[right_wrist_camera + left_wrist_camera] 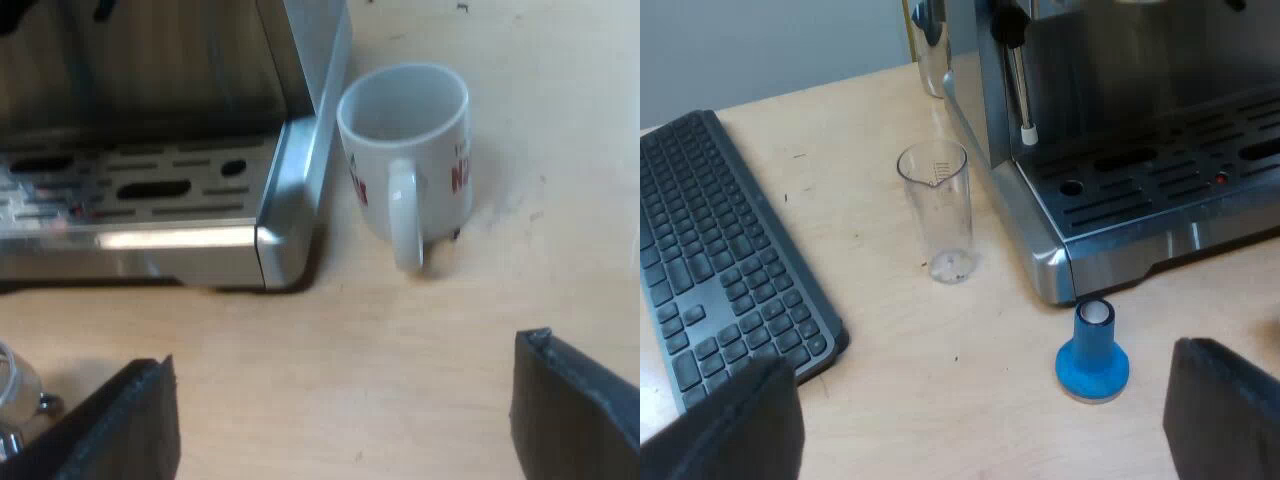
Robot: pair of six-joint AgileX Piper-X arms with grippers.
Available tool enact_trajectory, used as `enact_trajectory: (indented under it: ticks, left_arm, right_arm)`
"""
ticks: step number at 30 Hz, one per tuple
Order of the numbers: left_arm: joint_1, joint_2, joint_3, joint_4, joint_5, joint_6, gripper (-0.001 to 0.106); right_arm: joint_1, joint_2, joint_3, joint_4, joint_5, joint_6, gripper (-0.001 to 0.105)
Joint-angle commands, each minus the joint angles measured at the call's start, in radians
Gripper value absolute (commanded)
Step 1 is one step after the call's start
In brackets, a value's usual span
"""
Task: Grind coffee beans and then tamp
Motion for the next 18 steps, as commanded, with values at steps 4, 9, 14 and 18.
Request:
enact_trajectory:
  ticks: [4,9,14,18]
  left_arm:
    - [0.0,-0.038,0.055,-0.059,-0.014,-0.035,0.08]
    - [0.0,-0.038,0.097,-0.059,-0.012,-0.035,0.08]
    - [0.0,-0.038,0.127,-0.056,0.022,-0.035,0.08]
    - [0.0,-0.038,0.144,-0.054,0.029,-0.035,0.08]
  right_arm:
    - [-0.004,-0.048,-0.007,0.04,-0.009,-0.011,0.07]
    - [-0.004,-0.048,-0.007,0.063,-0.009,-0.011,0.07]
    - [-0.004,-0.048,-0.007,0.094,-0.009,-0.037,0.07]
    - [-0.004,-0.048,-0.007,0.099,-0.009,-0.044,0.07]
